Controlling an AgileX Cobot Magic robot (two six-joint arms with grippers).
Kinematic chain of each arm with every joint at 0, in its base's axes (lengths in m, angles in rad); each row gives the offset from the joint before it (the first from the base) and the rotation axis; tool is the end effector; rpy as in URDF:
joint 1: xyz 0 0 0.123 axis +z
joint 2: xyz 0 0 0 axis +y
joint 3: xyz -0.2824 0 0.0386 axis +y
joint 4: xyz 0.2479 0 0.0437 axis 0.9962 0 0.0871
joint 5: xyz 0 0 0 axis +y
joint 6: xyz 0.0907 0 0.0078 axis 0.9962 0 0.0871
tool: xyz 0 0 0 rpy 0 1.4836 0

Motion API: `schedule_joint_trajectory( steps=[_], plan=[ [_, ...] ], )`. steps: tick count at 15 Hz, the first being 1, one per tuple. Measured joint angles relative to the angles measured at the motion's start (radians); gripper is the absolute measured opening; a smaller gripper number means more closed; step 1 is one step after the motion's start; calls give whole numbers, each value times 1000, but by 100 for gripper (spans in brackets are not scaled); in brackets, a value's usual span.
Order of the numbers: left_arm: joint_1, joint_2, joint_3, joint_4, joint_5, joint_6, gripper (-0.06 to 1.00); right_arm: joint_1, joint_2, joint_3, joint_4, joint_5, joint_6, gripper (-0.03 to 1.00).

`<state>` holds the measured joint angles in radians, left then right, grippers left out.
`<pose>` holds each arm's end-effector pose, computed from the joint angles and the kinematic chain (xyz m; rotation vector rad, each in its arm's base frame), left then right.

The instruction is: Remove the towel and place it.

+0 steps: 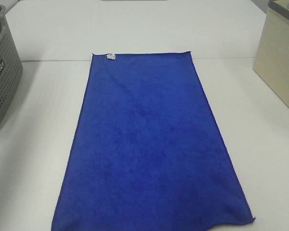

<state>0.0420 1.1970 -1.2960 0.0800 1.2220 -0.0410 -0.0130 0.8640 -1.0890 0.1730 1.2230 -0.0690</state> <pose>0.2210 0.0161 0.3899 -0.0993 2.6029 0.1081 0.1334 0.0130 0.3899 -0.0651 2.4690 0.1915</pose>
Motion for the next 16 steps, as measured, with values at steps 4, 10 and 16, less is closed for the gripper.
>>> schedule_joint_trajectory(
  steps=[4, 10, 16],
  plan=[
    [0, -339, 183, 8, 1, -9, 76, 0, -292, 150, -17, 0, 0, 68],
    [0, -771, 457, 128, -93, -11, 76, 0, -548, 379, -52, -37, -52, 68],
    [0, -1033, 731, 22, -174, 117, 76, 0, -776, 506, -43, -54, -54, 68]
  ],
)
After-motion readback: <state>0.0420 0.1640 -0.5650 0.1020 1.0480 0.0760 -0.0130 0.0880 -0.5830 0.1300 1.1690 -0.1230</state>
